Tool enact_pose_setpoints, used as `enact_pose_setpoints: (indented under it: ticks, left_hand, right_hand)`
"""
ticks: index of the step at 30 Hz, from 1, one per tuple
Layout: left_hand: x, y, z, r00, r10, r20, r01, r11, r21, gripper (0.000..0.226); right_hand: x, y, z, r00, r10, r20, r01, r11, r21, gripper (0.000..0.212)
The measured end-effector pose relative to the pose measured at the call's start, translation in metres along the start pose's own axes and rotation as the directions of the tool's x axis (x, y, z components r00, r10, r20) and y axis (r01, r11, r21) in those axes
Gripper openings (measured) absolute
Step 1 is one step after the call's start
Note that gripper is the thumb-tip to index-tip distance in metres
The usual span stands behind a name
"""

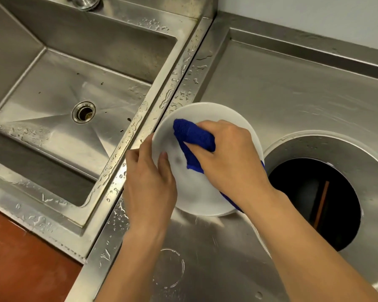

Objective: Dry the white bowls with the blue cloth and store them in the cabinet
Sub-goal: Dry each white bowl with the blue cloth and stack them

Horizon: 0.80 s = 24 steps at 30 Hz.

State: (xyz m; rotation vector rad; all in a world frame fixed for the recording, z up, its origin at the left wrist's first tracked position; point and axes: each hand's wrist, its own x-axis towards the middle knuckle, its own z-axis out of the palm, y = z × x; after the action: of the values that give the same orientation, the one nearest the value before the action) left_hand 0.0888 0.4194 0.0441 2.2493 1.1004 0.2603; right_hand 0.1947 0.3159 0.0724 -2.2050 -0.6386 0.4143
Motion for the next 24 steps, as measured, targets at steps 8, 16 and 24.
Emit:
enact_pose_setpoints:
  ticks: [8,16,24]
  left_hand:
    - [-0.023,0.047,-0.038,0.922,0.386,-0.027,-0.360,0.832,-0.423,0.054]
    - [-0.059,0.100,-0.069,0.796,0.503,0.336,-0.077,0.634,-0.770,0.040]
    - [-0.101,0.124,-0.100,0.690,0.644,0.331,-0.219,0.622,-0.752,0.037]
  right_hand:
    - [-0.033,-0.026,-0.061,0.951,0.227,-0.209,-0.030,0.741,0.671,0.014]
    - [-0.098,-0.067,-0.116,0.932,0.303,-0.199,0.122,0.253,0.960,0.011]
    - [-0.190,-0.066,-0.166,0.911,0.264,-0.317,0.117,0.573,0.812,0.026]
